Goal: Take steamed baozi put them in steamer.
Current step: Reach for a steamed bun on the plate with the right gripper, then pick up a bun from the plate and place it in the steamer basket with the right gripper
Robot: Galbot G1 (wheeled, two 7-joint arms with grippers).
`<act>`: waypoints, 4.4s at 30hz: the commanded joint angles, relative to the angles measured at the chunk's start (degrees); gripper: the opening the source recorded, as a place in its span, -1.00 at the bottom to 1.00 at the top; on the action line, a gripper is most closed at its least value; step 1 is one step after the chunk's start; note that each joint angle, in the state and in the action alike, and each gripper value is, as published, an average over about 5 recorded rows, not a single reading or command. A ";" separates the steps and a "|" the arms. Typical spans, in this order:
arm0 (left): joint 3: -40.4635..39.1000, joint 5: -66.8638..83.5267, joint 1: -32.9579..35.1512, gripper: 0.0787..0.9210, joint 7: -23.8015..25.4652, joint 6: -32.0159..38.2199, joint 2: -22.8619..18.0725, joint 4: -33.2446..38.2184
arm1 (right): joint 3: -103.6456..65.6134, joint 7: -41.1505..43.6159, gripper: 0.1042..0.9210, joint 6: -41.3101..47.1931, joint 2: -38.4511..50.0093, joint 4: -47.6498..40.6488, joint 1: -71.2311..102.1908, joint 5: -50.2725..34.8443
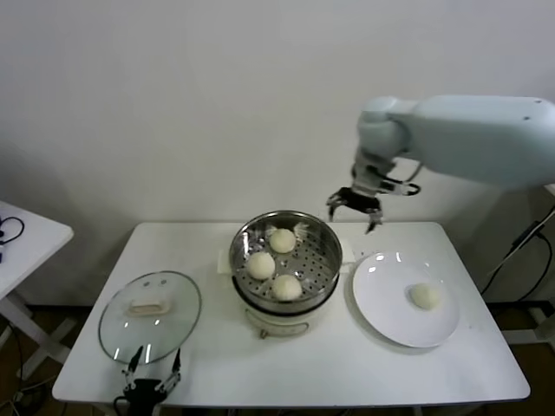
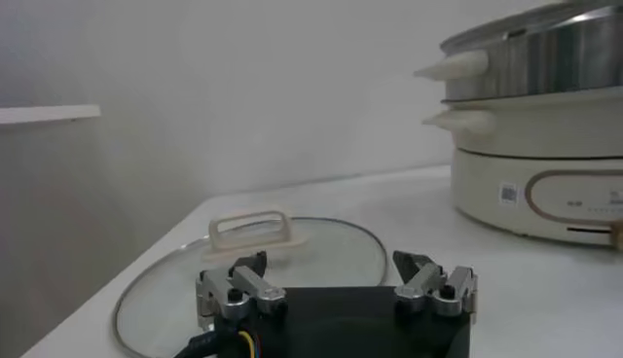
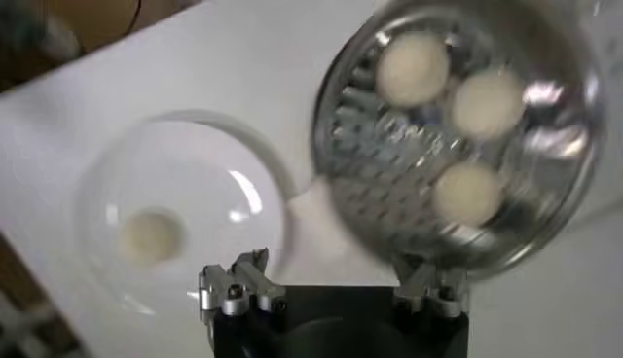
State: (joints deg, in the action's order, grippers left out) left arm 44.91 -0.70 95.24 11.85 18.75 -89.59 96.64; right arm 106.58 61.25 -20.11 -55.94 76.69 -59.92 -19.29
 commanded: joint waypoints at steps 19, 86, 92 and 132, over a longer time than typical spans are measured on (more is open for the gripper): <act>0.41 -1.23 0.40 0.77 -0.57 0.29 0.28 -0.90 | -19.83 -3.69 0.76 24.24 17.56 -17.63 37.06 2.02; 0.22 -0.31 0.47 0.77 -1.05 0.87 0.38 -0.53 | 5.83 2.53 0.16 23.79 -1.56 1.66 -16.20 -26.17; 0.08 0.03 0.04 0.77 -1.01 0.75 0.09 -0.51 | -2.83 -1.58 0.16 30.29 -3.35 5.03 -8.91 -25.78; 0.89 1.28 -1.76 0.77 -0.80 0.05 0.35 -1.65 | -15.91 -9.69 0.20 35.06 -10.34 -0.90 21.94 -5.10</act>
State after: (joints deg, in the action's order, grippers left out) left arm 45.83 0.53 93.48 11.03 18.77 -89.30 95.02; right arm 91.32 51.56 14.85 -65.64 76.15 -39.98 -26.75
